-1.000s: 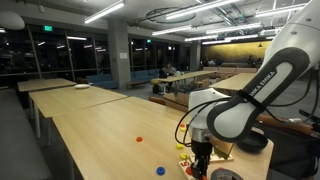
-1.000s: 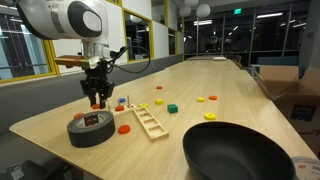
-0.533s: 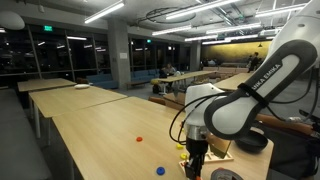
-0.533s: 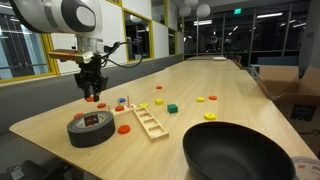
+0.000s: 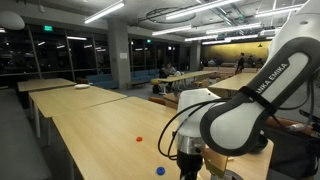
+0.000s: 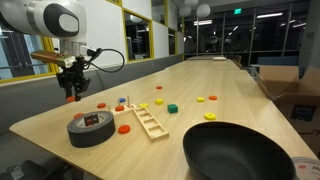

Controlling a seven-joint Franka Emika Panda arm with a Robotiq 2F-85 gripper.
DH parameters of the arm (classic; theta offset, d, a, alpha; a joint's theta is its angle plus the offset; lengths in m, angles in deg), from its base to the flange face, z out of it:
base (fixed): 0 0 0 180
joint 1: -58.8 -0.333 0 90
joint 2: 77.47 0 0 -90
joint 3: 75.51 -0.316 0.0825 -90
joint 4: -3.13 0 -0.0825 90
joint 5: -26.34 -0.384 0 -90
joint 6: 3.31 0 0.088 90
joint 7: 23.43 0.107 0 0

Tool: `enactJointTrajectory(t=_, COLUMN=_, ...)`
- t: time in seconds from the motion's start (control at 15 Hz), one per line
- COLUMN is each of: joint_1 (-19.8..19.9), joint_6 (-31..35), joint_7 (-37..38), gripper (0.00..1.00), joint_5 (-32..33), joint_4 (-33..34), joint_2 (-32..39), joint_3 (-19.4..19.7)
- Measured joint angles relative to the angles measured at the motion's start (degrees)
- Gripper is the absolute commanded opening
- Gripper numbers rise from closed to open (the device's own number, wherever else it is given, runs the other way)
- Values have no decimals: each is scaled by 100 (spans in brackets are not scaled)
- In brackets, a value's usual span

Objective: Pick up the orange object from the wooden holder and put it on the table.

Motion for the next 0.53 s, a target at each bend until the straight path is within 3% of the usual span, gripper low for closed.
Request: enactJointTrajectory(t=0.53, joint_1=-131, joint_6=239, joint_7=0, gripper=26, joint_5=112, joint_4=550, joint_2=959, joint_3=-207)
